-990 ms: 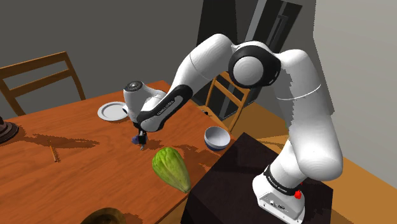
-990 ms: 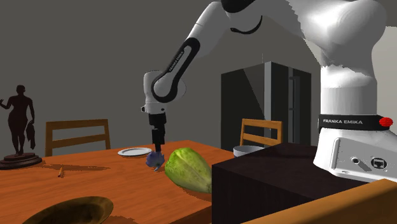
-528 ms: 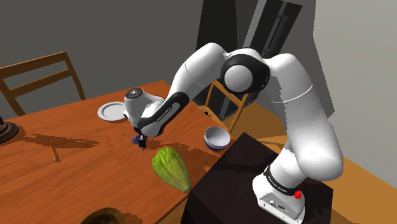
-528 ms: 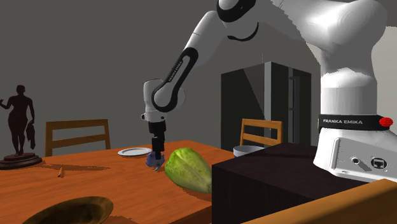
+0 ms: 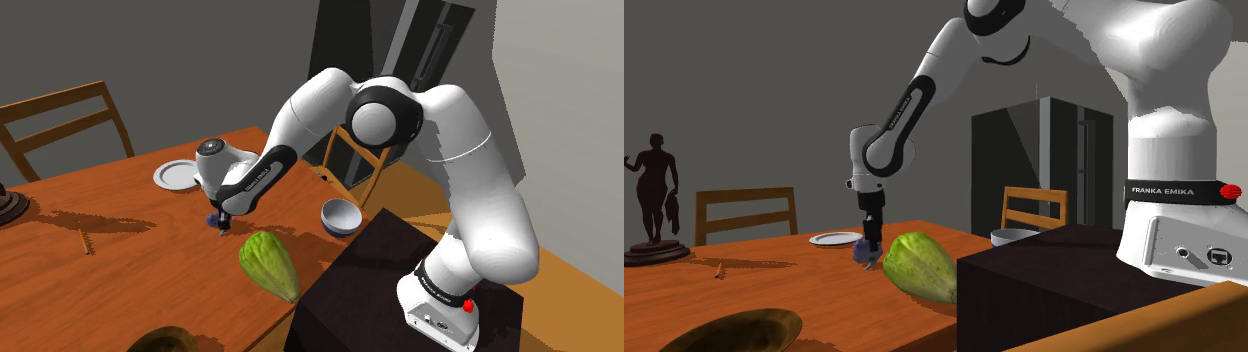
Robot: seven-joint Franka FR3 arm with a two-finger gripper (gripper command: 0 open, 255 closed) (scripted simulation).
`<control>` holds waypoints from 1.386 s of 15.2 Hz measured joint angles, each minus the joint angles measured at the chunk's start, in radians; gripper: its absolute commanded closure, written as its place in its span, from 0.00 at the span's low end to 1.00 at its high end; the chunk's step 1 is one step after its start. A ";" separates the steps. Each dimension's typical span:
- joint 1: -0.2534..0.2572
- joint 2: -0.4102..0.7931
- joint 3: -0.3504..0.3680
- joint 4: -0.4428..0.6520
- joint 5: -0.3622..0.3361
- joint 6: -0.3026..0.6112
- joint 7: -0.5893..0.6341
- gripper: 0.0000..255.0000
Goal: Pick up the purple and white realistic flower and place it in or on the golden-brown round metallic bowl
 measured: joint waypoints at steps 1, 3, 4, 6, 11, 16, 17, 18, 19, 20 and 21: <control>-0.005 -0.004 -0.005 0.006 -0.001 0.002 0.000 1.00; -0.011 -0.005 -0.009 0.018 -0.001 -0.001 -0.006 1.00; -0.012 -0.005 -0.007 0.025 0.002 -0.009 -0.009 1.00; -0.010 -0.003 -0.003 0.036 0.005 -0.021 -0.012 1.00; -0.010 -0.011 -0.007 0.019 0.001 -0.007 -0.006 1.00; -0.009 -0.061 0.014 -0.025 0.013 -0.038 -0.014 1.00; -0.008 -0.061 0.014 -0.025 0.013 -0.038 -0.014 0.00; -0.008 -0.061 0.014 -0.025 0.013 -0.038 -0.014 0.00; -0.025 -0.062 0.021 -0.041 -0.016 -0.017 -0.065 0.00; -0.054 -0.052 0.035 -0.046 -0.066 0.009 -0.184 0.00; -0.072 -0.046 0.044 -0.053 -0.104 0.029 -0.280 0.00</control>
